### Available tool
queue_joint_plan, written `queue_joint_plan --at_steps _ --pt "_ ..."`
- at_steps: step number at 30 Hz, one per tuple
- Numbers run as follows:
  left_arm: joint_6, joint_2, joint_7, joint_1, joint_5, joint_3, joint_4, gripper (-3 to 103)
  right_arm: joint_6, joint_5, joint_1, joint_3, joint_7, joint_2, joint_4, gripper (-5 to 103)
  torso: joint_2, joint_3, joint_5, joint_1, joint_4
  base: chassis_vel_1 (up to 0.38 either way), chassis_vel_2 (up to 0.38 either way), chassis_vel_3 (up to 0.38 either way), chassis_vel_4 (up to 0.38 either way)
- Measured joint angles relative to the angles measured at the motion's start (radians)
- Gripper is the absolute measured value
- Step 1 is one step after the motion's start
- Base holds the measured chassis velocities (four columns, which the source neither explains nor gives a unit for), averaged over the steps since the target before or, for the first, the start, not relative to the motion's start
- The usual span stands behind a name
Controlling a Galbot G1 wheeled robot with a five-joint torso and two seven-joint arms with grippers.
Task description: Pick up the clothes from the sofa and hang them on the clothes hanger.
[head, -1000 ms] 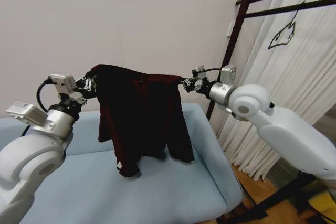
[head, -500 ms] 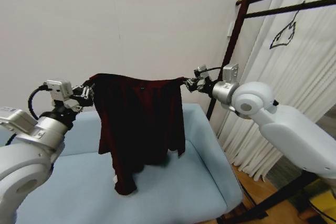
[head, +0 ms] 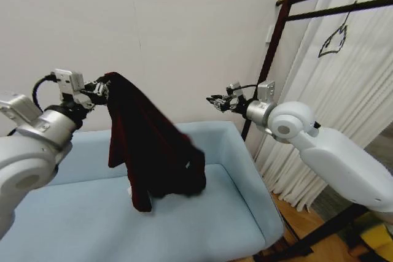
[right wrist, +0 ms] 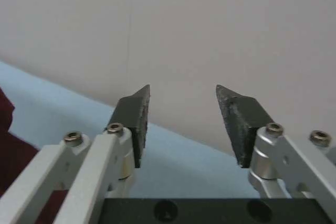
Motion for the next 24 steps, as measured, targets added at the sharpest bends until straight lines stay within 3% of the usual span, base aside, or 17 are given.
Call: queue_joint_plan --at_steps 2,4,5,6,7,9,10,11,15,21,24 --pt "0.003 0.009 0.01 0.009 -0.008 -0.003 0.007 2 -0.003 -0.003 0.023 0.018 0.084 0.016 -0.008 54 0.0 0.0 0.0002 0.0 -0.0001 0.0 0.0 0.0 0.0" --pt "0.003 0.011 0.017 0.026 -0.009 -0.012 0.012 2 -0.047 0.028 0.076 0.028 0.246 0.045 -0.011 60 0.0 0.0 -0.0002 0.0 -0.0001 0.0 0.0 0.0 0.0" --pt "0.003 0.011 0.017 0.026 -0.009 -0.012 0.012 2 -0.047 0.028 0.076 0.028 0.246 0.045 -0.011 60 0.0 0.0 -0.0002 0.0 -0.0001 0.0 0.0 0.0 0.0" --pt "0.003 0.01 0.021 0.037 -0.009 -0.017 0.015 2 -0.061 0.078 0.11 0.031 0.349 0.067 -0.012 60 0.0 0.0 -0.0004 0.0 -0.0001 0.0 0.0 0.0 0.0" --pt "0.003 0.008 0.027 0.049 -0.009 -0.022 0.016 2 -0.065 0.131 0.152 0.027 0.455 0.089 -0.016 71 0.0 0.0 -0.0002 0.0 0.0003 0.0 0.0 0.0 0.0" --pt "0.003 0.0 0.03 0.069 -0.005 -0.03 0.017 2 -0.053 0.176 0.227 -0.002 0.585 0.109 -0.029 82 0.0 0.0 -0.0005 0.0 0.0004 0.0 0.0 0.0 0.0" --pt "0.003 0.0 0.03 0.069 -0.005 -0.03 0.017 2 -0.053 0.176 0.227 -0.002 0.585 0.109 -0.029 82 0.0 0.0 -0.0005 0.0 0.0004 0.0 0.0 0.0 0.0" --pt "0.003 -0.005 0.033 0.08 0.001 -0.034 0.017 2 -0.04 0.183 0.268 -0.024 0.637 0.115 -0.043 82 0.0 0.0 -0.0007 0.0 0.0004 0.0 0.0 0.0 0.0" --pt "0.002 -0.022 0.041 0.112 0.019 -0.046 0.016 2 -0.007 0.193 0.409 -0.085 0.752 0.137 -0.107 99 0.0 0.0 0.0001 0.0 -0.0003 0.0 0.0 0.0 0.0" --pt "-0.001 -0.041 0.046 0.133 0.035 -0.052 0.016 2 0.004 0.181 0.616 -0.169 0.819 0.175 -0.274 100 0.0 0.0 -0.0003 0.0 0.0 0.0 0.0 0.0 0.0" --pt "-0.001 -0.054 0.046 0.14 0.039 -0.058 0.014 2 0.006 0.185 0.745 -0.236 0.898 0.209 -0.411 100 0.0 0.0 -0.0006 0.0 0.0003 0.0 0.0 0.0 0.0"
